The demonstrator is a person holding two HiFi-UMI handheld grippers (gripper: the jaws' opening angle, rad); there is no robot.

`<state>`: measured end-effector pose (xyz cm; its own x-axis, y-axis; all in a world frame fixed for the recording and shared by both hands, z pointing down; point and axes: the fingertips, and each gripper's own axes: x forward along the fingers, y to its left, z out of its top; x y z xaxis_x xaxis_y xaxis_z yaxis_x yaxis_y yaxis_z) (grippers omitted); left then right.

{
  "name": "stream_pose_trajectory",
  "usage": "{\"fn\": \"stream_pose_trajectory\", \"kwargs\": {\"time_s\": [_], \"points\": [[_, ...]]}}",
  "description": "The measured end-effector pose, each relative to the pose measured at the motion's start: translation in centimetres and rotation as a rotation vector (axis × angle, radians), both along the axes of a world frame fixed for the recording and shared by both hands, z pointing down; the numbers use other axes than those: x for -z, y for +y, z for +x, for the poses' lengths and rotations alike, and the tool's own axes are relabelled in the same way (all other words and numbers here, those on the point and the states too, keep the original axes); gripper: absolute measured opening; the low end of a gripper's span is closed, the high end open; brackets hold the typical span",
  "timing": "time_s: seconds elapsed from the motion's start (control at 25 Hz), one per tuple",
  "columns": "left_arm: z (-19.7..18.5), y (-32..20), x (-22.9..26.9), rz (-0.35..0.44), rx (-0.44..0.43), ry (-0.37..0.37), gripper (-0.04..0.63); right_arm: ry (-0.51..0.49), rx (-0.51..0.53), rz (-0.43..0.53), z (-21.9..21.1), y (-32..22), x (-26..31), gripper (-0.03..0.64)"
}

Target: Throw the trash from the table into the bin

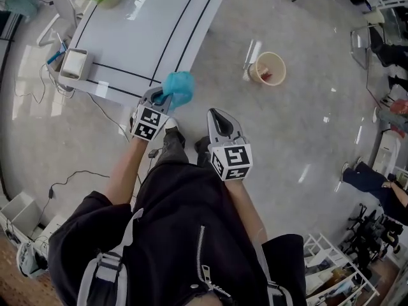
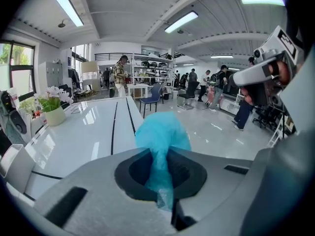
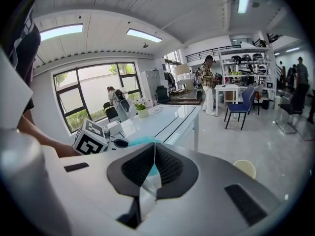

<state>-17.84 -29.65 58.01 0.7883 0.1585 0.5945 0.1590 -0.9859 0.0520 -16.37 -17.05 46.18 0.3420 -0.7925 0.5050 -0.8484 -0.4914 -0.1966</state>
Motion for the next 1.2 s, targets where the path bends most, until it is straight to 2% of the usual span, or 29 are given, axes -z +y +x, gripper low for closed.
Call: {"fn": "stream_pose_trajectory", "kwargs": {"time_s": [0.36,0.8,1.2], "points": [[4.2,5.9,1.6,0.000,-0.067,0.014,0.015,-0.022,-0.088,0.036,2.8,5.8,-0.2,0.011],[10.2,14.4,1.8,0.000,-0.171,0.018,0.015,-0.030,-0.223,0.045,7.1,15.3,-0.4,0.011],[14.8,24.1,3.4,0.028,-0.269,0.051,0.015,-0.012,-0.323,0.081,9.8,24.5,0.4,0.011]]}}
